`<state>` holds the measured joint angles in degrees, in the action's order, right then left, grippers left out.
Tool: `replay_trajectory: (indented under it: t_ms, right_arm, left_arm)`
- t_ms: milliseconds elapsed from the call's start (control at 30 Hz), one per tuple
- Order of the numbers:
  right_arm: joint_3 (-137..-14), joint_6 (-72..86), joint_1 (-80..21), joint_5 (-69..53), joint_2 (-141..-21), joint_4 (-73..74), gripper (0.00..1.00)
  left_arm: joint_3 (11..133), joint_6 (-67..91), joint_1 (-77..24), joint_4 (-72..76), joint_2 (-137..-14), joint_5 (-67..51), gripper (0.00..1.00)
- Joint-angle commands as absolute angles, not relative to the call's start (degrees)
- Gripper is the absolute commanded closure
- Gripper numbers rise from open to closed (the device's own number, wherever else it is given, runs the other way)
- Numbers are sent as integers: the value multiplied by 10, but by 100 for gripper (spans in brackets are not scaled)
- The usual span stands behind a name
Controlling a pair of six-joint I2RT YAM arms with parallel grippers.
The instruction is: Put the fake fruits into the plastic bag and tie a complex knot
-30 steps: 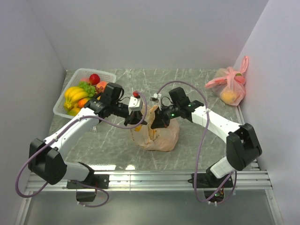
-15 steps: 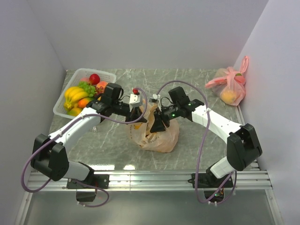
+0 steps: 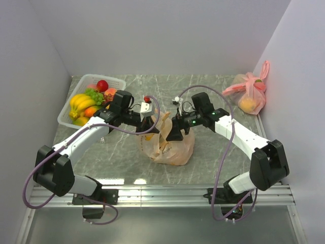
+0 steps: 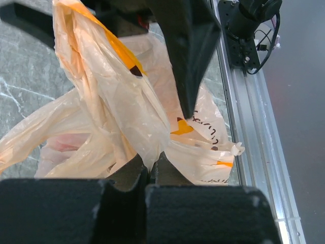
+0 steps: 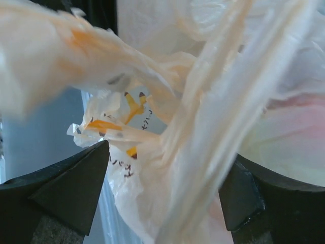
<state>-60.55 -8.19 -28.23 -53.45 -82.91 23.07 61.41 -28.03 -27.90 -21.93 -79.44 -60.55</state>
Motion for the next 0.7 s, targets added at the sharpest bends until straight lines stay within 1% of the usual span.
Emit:
replay_trajectory:
  t_ms: [0,33,100,133,167,200,233,267,400,433,500,533,567,667]
  right_arm:
    - [-589,-36,-260,-551,-800,181,14]
    - [-587,-30,-258,-554,-802,173,23]
    - [-582,-20,-258,-554,-805,158,37]
    - [-575,-12,-258,-556,-808,129,54]
    - [-572,-1,-258,-558,-809,114,63]
    - [-572,16,-262,-557,-811,92,77]
    - [-573,22,-265,-557,-815,84,94]
    - [-577,26,-266,-559,-816,80,100]
    - [-568,29,-266,-583,-805,55,99]
    - [-564,27,-266,-587,-800,55,90]
    - [-563,25,-266,-595,-796,61,78]
    - [-560,28,-266,-599,-792,60,62]
    - [-557,35,-266,-601,-789,55,57]
    - [-560,44,-267,-602,-792,50,54]
  left_arm:
    - [628,-294,-281,-222,-780,-613,99]
    - [629,-295,-281,-223,-780,-613,99]
    - [631,-295,-281,-224,-782,-613,99]
    - [634,-292,-281,-222,-783,-615,99]
    - [635,-288,-282,-220,-785,-616,99]
    - [635,-282,-281,-210,-786,-618,99]
    - [638,-274,-282,-207,-788,-619,99]
    - [640,-271,-282,-206,-791,-622,99]
    - [645,-270,-287,-203,-797,-622,99]
    - [644,-272,-287,-202,-801,-621,99]
    - [642,-272,-288,-198,-803,-619,99]
    - [638,-268,-289,-195,-804,-617,98]
    - [636,-268,-290,-192,-806,-618,98]
    - [635,-265,-293,-185,-809,-617,97]
